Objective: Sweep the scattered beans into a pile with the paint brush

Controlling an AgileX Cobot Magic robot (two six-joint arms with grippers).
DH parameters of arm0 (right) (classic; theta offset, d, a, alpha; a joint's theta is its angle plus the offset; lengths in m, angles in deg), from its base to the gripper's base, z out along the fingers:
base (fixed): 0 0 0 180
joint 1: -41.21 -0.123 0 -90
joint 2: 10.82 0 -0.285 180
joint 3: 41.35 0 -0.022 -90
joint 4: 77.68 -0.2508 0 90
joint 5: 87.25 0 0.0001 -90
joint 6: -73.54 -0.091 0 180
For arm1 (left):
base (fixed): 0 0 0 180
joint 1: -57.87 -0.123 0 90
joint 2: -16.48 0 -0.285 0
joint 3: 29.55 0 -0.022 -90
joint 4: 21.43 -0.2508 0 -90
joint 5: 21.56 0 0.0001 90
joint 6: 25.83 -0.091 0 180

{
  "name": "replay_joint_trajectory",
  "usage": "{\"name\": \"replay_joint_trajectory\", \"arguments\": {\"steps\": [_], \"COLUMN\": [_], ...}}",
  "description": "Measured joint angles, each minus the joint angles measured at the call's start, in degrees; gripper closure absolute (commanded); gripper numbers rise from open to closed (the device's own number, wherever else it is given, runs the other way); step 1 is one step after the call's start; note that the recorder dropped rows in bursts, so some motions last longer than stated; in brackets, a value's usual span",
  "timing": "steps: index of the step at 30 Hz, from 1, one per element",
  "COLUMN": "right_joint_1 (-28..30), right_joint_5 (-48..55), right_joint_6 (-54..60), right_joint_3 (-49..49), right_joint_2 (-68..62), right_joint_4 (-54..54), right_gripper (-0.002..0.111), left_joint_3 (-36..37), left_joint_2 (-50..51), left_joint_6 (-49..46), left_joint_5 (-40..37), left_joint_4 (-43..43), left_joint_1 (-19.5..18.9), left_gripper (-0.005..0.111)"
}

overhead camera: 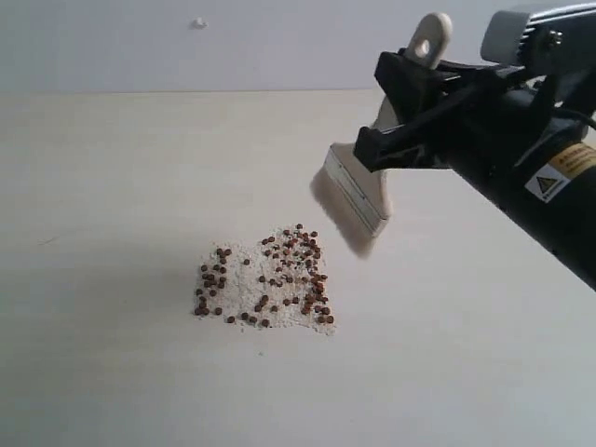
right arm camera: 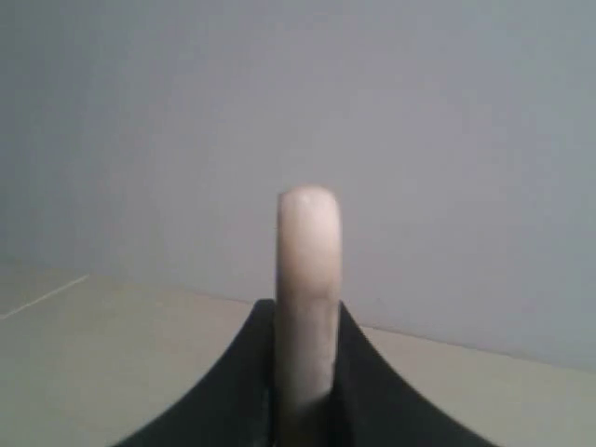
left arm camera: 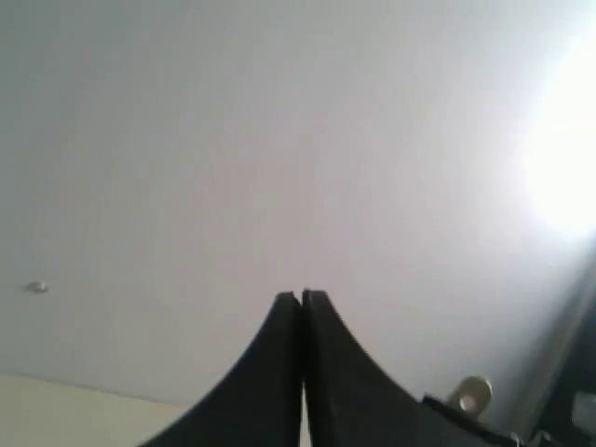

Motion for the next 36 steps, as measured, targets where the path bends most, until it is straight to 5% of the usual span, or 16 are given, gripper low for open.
{"name": "replay_joint_trajectory", "arguments": {"steps": [8,18,25,36], "right_joint_1": [0.00,0.00,-4.86,-27.09], "right_joint_5": [7.80,-5.34,-11.35,-6.51], "right_joint_6": [-2.09,-18.32,-21.15,13.65], "right_joint_3": [-4.59,-4.73,-4.83,-24.79], "right_joint_2": [0.50,-2.22,-13.11,-25.19], "right_joint_4": [20.16,37.83,17.55,-35.66], "right_gripper": [0.108,0.108,0.108,0.108], "left_joint_3": [1.10,1.47,1.47,1.47], "left_joint_2": [0.00,0.00,0.00,0.00], "left_joint_6": [0.10,0.10,0.10,0.10], "left_joint_5": [-8.18,-14.21,-14.88,-15.10], "left_joint_4": [11.30,13.15,9.53,9.38], "left_joint_1": [0.00,0.00,0.00,0.00], "left_gripper": [0.107,0.107,0.107,0.107]}}
